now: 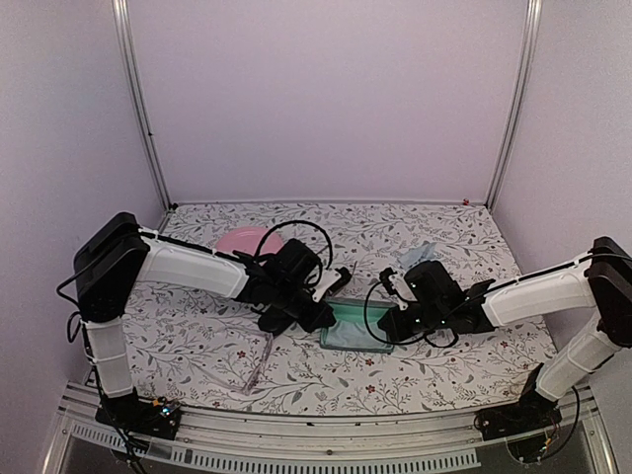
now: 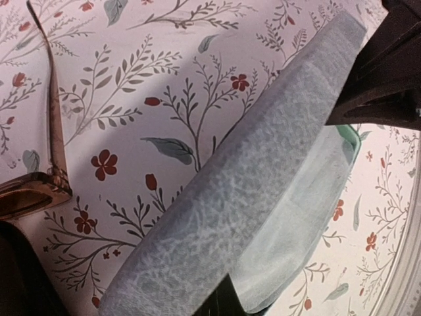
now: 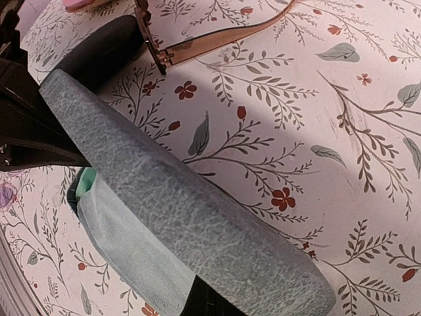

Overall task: Organize the sunglasses
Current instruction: Place the folded cleaning cloth in the sunglasses case.

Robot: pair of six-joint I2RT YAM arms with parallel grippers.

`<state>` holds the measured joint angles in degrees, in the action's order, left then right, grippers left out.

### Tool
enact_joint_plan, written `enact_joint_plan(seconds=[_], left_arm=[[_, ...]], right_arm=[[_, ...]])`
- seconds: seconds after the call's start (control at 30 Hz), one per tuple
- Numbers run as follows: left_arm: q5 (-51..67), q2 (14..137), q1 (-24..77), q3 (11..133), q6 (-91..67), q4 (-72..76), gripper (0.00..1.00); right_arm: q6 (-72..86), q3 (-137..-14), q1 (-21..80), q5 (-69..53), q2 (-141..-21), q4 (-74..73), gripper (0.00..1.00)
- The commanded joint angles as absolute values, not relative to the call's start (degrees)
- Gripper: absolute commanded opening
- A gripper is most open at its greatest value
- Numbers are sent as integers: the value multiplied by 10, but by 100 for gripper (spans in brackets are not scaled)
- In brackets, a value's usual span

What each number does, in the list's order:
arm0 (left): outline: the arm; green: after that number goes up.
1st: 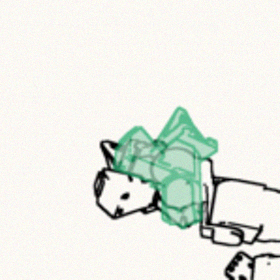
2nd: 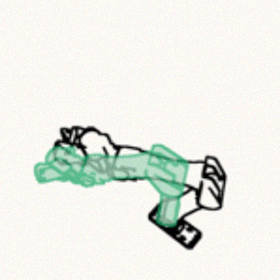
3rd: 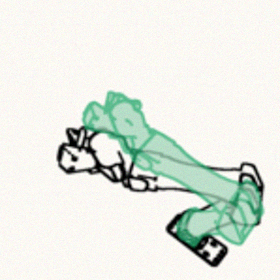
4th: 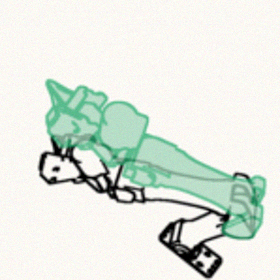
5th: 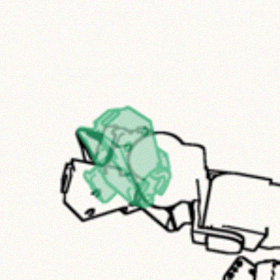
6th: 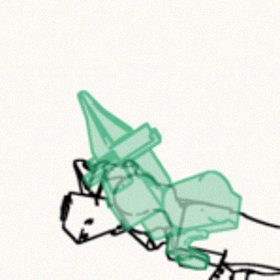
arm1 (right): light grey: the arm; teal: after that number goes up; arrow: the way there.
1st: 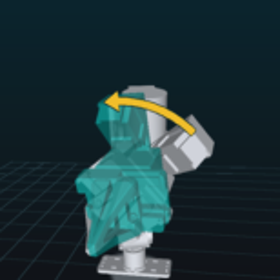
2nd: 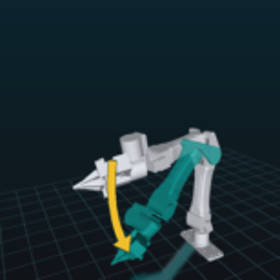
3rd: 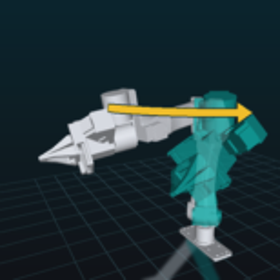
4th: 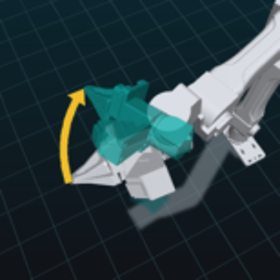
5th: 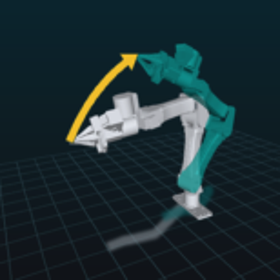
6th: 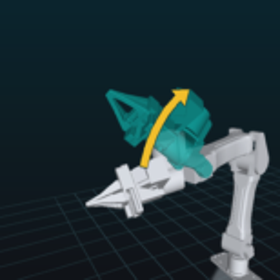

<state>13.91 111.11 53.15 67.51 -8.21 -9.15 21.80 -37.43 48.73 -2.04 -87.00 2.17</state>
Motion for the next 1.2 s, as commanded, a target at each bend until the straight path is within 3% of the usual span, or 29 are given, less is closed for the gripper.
enact_joint_plan(seconds=[0.0,0.43,1.17], left_arm=[[143,1103,535,666,-87,-82,0],[135,1104,542,667,-93,-79,0],[105,1108,563,659,-104,-84,0]], right_arm=[[214,-369,486,-24,-863,37,1],[221,-359,486,-22,-861,43,2],[223,-363,502,-13,-873,29,11]])
